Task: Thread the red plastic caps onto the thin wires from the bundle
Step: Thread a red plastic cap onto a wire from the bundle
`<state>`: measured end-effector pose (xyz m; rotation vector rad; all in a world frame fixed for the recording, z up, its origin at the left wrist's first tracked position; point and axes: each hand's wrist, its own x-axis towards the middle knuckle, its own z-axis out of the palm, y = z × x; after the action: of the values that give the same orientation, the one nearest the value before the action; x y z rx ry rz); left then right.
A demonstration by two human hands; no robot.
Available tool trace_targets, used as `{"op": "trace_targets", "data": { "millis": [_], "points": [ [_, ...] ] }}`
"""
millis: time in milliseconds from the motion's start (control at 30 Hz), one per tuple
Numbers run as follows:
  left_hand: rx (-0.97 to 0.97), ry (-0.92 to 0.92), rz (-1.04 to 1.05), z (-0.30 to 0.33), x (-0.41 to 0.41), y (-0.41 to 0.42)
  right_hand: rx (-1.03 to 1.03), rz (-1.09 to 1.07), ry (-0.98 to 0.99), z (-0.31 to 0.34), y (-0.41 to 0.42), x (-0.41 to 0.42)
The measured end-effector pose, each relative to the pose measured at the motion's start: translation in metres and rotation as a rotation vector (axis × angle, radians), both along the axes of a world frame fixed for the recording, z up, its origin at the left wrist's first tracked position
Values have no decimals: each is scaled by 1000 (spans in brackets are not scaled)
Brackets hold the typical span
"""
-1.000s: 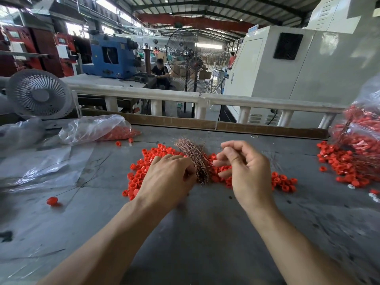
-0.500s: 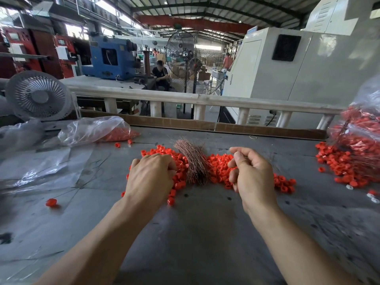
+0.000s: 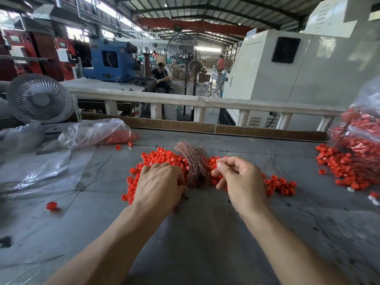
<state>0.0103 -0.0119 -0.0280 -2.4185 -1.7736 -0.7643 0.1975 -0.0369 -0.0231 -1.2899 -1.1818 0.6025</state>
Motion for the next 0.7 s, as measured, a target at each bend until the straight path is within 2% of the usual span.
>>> {"op": "trace_targets", "data": {
  "millis": [700],
  "points": [
    [-32,4,-22,-1,7,0,-51,46,-109,-2,-3,-6]
  ]
}}
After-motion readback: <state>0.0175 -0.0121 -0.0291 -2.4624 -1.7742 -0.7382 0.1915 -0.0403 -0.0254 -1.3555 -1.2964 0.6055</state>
